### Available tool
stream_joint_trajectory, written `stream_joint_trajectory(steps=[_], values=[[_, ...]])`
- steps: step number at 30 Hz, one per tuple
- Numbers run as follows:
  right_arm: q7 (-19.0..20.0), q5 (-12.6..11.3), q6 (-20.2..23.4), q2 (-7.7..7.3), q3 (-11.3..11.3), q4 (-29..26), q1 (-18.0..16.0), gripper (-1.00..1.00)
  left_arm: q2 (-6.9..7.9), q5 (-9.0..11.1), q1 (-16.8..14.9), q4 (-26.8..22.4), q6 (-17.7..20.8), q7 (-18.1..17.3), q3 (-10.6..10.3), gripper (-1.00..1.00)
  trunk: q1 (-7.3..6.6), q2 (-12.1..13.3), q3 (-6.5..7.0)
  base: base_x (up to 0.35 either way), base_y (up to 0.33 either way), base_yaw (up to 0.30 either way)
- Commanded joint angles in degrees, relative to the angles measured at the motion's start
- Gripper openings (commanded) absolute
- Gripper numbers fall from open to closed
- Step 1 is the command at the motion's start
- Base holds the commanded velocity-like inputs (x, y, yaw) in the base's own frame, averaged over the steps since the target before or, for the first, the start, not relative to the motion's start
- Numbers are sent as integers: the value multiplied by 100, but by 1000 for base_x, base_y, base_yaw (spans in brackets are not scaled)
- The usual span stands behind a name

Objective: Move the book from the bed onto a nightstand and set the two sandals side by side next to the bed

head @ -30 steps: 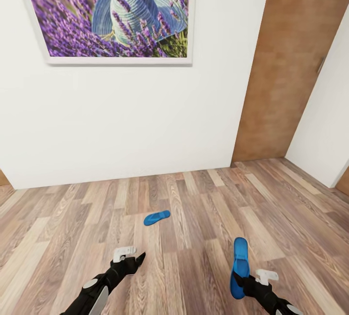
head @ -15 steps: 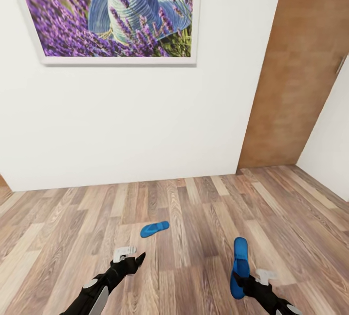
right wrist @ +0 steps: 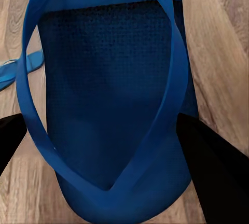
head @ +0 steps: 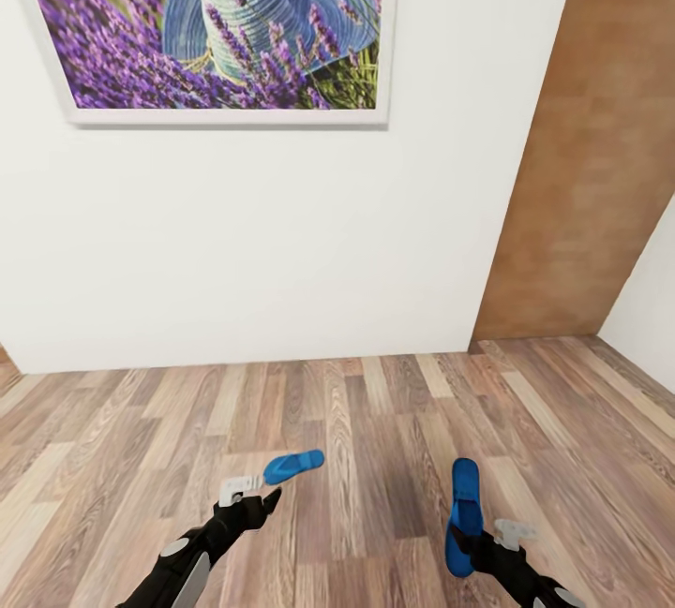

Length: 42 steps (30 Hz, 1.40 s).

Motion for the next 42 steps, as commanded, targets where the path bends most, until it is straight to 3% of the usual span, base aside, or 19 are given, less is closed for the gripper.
stream_joint_trajectory(steps=[1, 42], values=[[38, -1, -11, 0, -40, 7, -6, -100, 0, 55, -2, -1, 18, -17, -1, 100, 2, -2, -5, 267, -164, 40], [41, -1, -12, 0, -40, 7, -5, -100, 0, 55, -2, -1, 18, -26, 8, 100, 2, -2, -5, 113, -66, 17]])
